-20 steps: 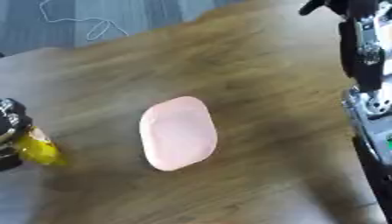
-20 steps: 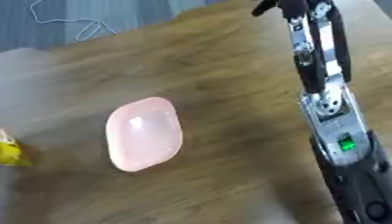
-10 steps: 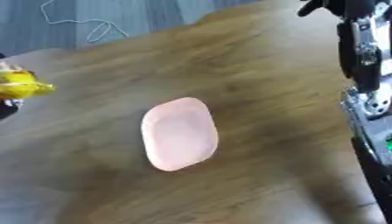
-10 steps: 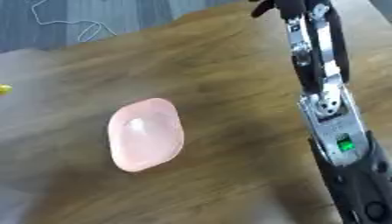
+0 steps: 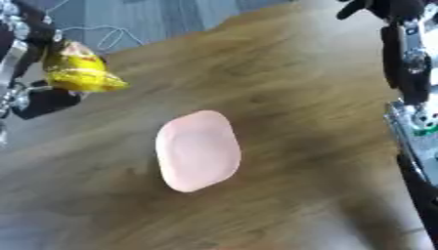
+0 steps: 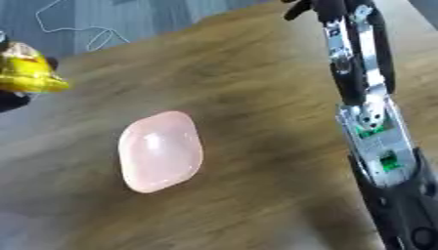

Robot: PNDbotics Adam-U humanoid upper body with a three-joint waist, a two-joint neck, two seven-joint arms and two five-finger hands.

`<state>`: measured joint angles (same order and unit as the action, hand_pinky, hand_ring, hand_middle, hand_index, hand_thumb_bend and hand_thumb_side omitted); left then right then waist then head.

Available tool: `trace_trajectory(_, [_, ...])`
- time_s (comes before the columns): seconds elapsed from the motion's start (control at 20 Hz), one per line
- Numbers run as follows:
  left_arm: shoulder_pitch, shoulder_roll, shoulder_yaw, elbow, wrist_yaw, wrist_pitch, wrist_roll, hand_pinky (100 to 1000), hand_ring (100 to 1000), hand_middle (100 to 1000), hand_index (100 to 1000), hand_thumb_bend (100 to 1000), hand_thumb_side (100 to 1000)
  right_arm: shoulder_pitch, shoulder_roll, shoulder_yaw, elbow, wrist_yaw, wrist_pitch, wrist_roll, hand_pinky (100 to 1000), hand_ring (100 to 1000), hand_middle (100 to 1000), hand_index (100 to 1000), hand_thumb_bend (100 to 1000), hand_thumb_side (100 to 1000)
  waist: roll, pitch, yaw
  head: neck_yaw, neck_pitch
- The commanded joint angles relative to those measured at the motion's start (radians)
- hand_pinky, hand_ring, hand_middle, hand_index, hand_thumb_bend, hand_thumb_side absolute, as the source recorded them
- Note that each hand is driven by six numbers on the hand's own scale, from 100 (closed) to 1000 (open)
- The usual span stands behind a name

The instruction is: Pick up objects on the table and place them in the box.

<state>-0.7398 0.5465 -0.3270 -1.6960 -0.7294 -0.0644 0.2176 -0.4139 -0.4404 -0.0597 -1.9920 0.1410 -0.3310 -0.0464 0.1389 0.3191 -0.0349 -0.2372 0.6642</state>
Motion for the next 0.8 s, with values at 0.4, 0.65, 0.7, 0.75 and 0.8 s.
trace_trajectory(0.4, [-0.057, -0.116, -0.076, 0.050, -0.007, -0.057, -0.039, 100, 100, 100, 157, 271, 100, -0.027, -0.004, 0.004, -0.008, -0.009, -0.005, 0.010, 531, 643, 719, 806, 100, 904, 0.000, -0.027, -0.028, 0.019, 0.001])
trace_trajectory(0.65, [-0.066, -0.160, -0.105, 0.074, 0.000, -0.079, -0.046, 100, 100, 100, 163, 246, 100, -0.032, -0.003, 0.007, -0.008, -0.012, -0.006, 0.014, 532, 644, 719, 807, 100, 904, 0.005, -0.026, -0.035, 0.023, -0.002])
trace_trajectory(0.7, [-0.067, -0.167, -0.110, 0.080, 0.000, -0.083, -0.046, 100, 100, 100, 162, 247, 100, -0.033, -0.002, 0.007, -0.008, -0.013, -0.006, 0.015, 532, 644, 719, 807, 100, 904, 0.007, -0.025, -0.036, 0.023, -0.003])
trace_trajectory(0.75, [-0.067, -0.172, -0.115, 0.086, 0.001, -0.088, -0.047, 100, 100, 100, 165, 246, 100, -0.035, -0.002, 0.008, -0.008, -0.013, -0.007, 0.016, 532, 644, 719, 807, 100, 904, 0.008, -0.025, -0.037, 0.022, -0.003])
trace_trajectory(0.8, [-0.068, -0.174, -0.121, 0.093, -0.002, -0.094, -0.049, 100, 100, 100, 165, 246, 100, -0.035, -0.002, 0.008, -0.008, -0.014, -0.007, 0.016, 532, 644, 719, 807, 100, 904, 0.010, -0.025, -0.038, 0.022, -0.003])
